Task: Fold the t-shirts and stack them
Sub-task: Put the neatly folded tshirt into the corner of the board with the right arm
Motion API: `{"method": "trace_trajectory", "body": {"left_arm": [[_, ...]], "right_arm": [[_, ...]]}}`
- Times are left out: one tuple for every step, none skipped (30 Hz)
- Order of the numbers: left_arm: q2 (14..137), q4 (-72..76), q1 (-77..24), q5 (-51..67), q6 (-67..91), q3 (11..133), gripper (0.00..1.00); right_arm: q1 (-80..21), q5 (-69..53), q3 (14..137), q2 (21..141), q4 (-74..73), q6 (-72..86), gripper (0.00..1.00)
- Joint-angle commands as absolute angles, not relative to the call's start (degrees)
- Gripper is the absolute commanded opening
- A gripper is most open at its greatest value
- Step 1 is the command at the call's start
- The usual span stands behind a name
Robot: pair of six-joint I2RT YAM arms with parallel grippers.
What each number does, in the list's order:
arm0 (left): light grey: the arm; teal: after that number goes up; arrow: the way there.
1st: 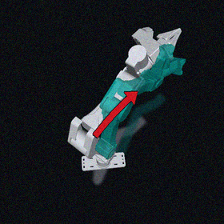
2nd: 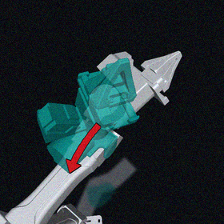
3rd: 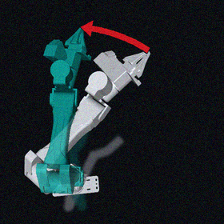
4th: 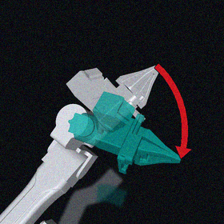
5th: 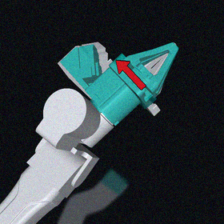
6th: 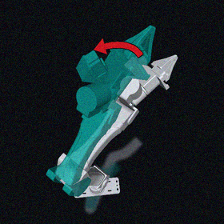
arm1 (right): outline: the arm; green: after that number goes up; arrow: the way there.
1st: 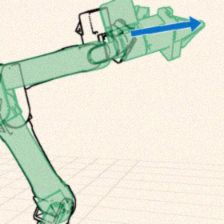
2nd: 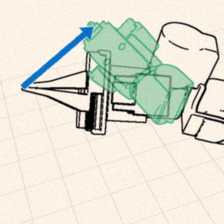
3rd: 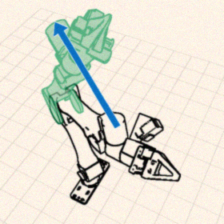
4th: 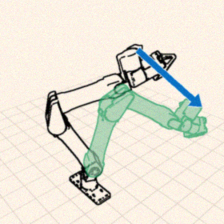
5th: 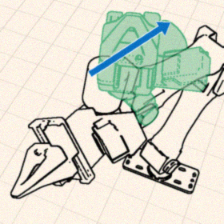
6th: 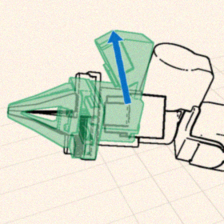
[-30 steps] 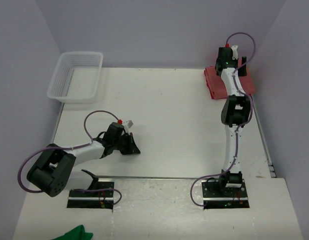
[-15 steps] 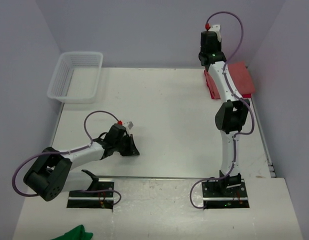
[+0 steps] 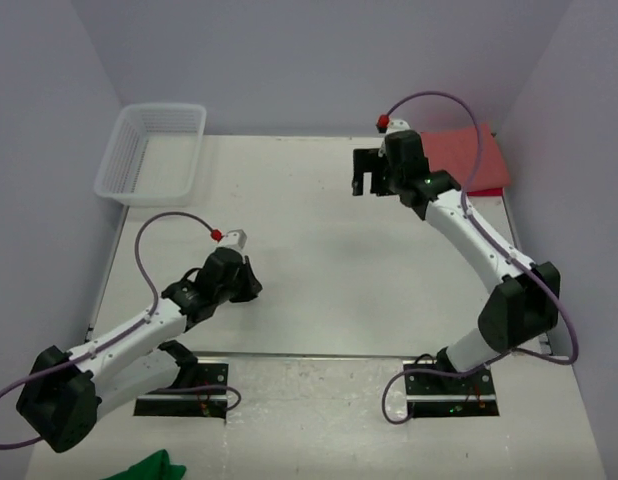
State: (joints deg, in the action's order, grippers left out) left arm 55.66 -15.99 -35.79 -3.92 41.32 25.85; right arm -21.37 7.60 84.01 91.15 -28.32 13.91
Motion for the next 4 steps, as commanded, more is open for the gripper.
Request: {"method": "trace_trajectory", "body": {"left_arm": [[50.8, -19.6, -36.2, -13.8, 40.2, 28.3, 0.15], [50.1, -19.9, -36.3, -15.2, 39.8, 28.2, 0.22], [49.4, -20.3, -36.3, -16.2, 39.7, 28.6, 0.26], [48.4, -20.9, -36.2, -17.4, 39.6, 28.9, 0.33]], "right_arm": [[-25.7, 2.7, 74.1, 81.9, -19.4, 16.7, 0.99], [-25.9, 0.6, 72.6, 80.7, -19.0, 17.6, 0.99], [-27.0, -0.8, 70.1, 79.6, -18.5, 18.5, 0.99], [-27.8, -1.0, 68.1, 76.3, -17.6, 18.7, 0.99]]}}
